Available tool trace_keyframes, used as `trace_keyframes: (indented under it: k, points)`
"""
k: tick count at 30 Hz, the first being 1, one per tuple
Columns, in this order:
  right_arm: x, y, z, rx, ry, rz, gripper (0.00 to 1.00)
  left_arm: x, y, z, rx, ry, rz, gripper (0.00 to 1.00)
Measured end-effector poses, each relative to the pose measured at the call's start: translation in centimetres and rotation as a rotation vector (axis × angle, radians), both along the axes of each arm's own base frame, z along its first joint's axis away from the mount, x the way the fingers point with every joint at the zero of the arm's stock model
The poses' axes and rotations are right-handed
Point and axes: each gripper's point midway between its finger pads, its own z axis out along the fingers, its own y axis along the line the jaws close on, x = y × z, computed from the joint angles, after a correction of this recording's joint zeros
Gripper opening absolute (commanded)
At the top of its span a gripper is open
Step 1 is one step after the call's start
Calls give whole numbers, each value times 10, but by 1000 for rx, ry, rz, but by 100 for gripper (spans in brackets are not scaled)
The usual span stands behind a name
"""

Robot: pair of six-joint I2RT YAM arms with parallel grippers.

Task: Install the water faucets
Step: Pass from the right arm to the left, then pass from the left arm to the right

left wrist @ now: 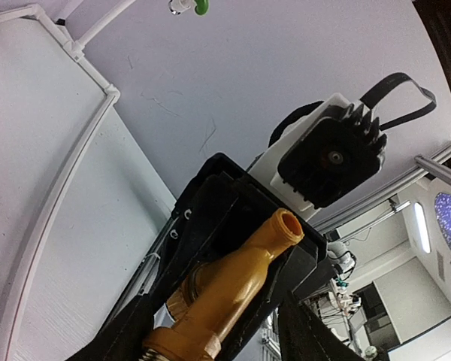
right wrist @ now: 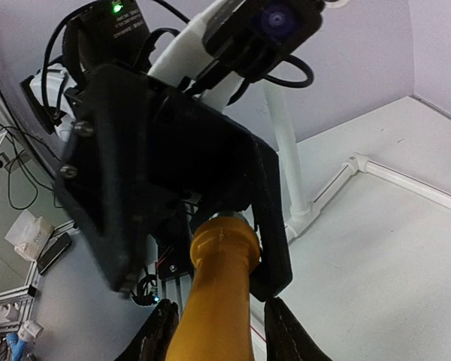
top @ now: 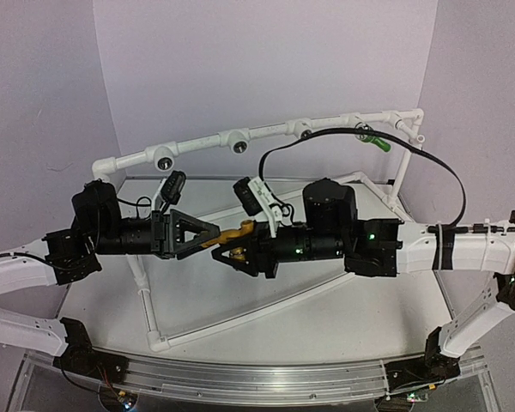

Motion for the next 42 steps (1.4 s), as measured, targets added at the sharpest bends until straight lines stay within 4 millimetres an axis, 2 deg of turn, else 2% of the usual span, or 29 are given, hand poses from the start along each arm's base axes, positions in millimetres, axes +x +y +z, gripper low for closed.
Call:
trace_keyframes:
  k: [2, 4, 5, 9, 15, 18, 22, 28, 33, 37, 39, 40, 42]
  points:
    - [-4, 2, 4, 10, 2, 28, 3, 0, 1, 1, -2, 1, 2, 20]
    - [-4, 2, 9, 26, 0, 34, 13, -3, 3, 7, -20, -12, -9, 5]
    - [-3, 2, 13, 41, -4, 39, 17, -3, 5, 10, -29, -18, 2, 1]
    - [-3, 3, 24, 101, -12, 31, 42, -6, 7, 21, -61, -42, 1, 0]
    - [-7, 2, 22, 136, 37, 32, 62, -7, 11, 24, -74, -67, 12, 0]
    - [-12, 2, 27, 157, 56, 60, 67, -8, 15, 31, -94, -89, 16, 0]
    - [-17, 3, 29, 165, 73, 87, 69, -9, 15, 35, -111, -102, 15, 0]
    - [-19, 2, 33, 174, 81, 110, 61, -12, 12, 31, -110, -85, -15, 0]
    - [-17, 6, 46, 197, 81, 128, 56, -14, 7, 26, -100, -65, -49, 0]
    - [-16, 7, 48, 202, 80, 130, 33, -15, 7, 28, -110, -61, -60, 0]
    - [-14, 7, 46, 197, 82, 127, 6, -17, 7, 29, -114, -53, -69, 0]
    - [-12, 7, 45, 195, 76, 125, 0, -16, 7, 29, -115, -44, -69, 0]
    - [-10, 8, 44, 192, 71, 130, 0, -16, 8, 29, -115, -30, -68, 0]
